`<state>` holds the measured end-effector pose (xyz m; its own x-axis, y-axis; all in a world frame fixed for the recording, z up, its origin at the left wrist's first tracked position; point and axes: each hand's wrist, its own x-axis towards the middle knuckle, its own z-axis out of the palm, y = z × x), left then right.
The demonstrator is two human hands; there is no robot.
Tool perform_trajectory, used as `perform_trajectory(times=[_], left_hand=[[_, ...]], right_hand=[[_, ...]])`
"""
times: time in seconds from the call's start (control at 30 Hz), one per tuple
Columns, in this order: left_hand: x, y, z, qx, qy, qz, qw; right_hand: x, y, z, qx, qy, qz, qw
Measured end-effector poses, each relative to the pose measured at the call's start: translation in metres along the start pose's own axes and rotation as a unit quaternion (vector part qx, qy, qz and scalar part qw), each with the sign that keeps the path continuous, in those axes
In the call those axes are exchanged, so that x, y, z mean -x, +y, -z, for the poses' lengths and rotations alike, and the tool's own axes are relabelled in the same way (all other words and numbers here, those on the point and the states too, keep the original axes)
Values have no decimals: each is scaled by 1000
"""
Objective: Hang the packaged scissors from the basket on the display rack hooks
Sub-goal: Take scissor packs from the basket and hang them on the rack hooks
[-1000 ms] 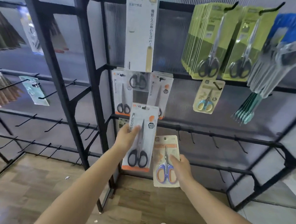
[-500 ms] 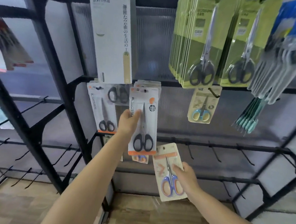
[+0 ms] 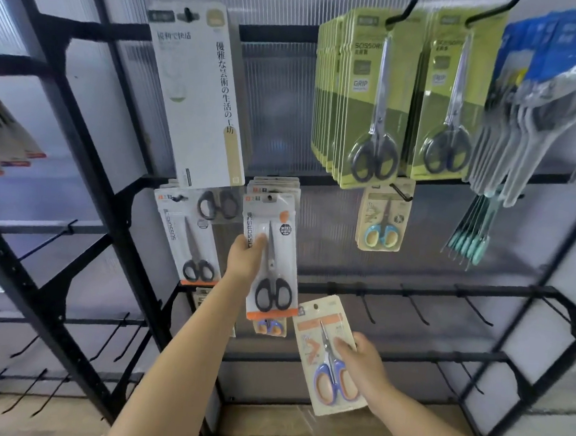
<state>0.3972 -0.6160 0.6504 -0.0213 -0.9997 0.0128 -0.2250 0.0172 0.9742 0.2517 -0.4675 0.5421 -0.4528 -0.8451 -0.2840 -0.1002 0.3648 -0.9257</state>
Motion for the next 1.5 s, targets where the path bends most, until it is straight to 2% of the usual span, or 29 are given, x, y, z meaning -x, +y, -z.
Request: perform_trajectory(times=[0.47, 0.63, 0.77, 0.83, 1.0, 1.1, 1.23, 1.5], left_hand=[[-38, 2, -19, -3, -21, 56, 998], [-41, -5, -16, 5, 11, 60, 998], [-19, -29, -7, -53, 55, 85, 993], [3, -49, -4, -59, 31, 97, 993], [72, -99, 2, 8, -96, 146, 985], [100, -121, 9, 0, -105, 146, 984], [118, -154, 25, 34, -79, 161, 983], [126, -212, 31, 11, -79, 158, 984]], right_hand=[[-13, 9, 15, 0, 15, -2, 1000], [-17, 3, 21, 17, 12, 6, 1000], [-18, -13, 19, -5, 10, 30, 999], [-16, -23, 13, -19, 0, 37, 999], [-2, -35, -16, -53, -13, 48, 997], [10, -30, -39, -65, -53, 36, 996], [20, -14, -59, -17, -122, 34, 992], [-23, -4, -67, 150, -142, 115, 972]])
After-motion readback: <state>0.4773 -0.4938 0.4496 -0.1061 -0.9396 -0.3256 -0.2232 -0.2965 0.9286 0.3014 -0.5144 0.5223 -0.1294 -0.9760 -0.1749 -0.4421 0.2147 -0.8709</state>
